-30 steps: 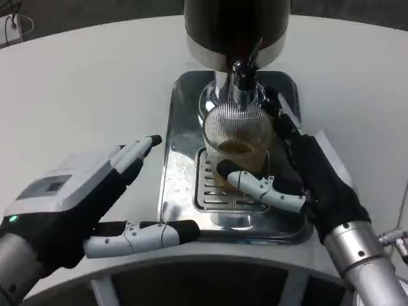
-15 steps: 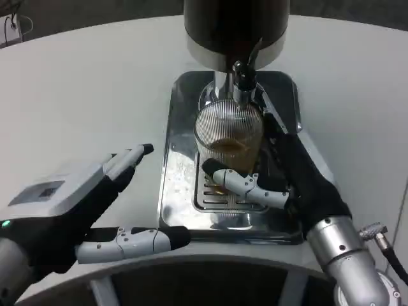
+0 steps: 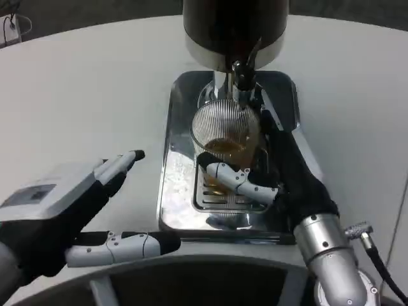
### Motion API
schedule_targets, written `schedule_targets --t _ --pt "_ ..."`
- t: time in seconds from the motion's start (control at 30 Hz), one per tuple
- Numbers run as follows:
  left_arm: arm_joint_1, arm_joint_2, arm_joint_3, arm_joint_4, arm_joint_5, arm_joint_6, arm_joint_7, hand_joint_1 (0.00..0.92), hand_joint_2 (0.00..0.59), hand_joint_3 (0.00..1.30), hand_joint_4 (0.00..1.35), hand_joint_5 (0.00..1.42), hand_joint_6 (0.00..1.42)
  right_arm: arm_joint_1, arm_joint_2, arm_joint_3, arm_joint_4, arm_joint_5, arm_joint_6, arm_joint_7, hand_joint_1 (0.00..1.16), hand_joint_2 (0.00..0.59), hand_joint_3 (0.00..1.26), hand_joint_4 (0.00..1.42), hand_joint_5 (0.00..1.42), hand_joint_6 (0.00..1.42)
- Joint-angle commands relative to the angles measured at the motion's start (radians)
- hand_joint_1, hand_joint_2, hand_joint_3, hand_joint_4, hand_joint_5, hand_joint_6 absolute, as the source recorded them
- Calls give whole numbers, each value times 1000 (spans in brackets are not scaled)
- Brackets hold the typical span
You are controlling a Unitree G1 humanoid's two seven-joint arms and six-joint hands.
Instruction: Grasp the cup under the faucet to collect the drink, then remove the cup.
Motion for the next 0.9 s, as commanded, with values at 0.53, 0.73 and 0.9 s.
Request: schedule_targets --t 0.53,0.73,0.9 --pt "32 42 28 9 -23 -6 -31 0 4 0 0 0 91 -19 82 41 52 -85 43 -107 802 217 0 54 108 81" --pt "43 50 43 15 -28 -9 -35 0 4 0 0 0 91 -38 101 42 81 -85 53 -128 802 219 0 66 120 81" --pt "55 55 51 17 -32 -10 -39 0 4 0 0 0 91 -58 118 43 105 -84 55 -149 788 224 0 83 129 89"
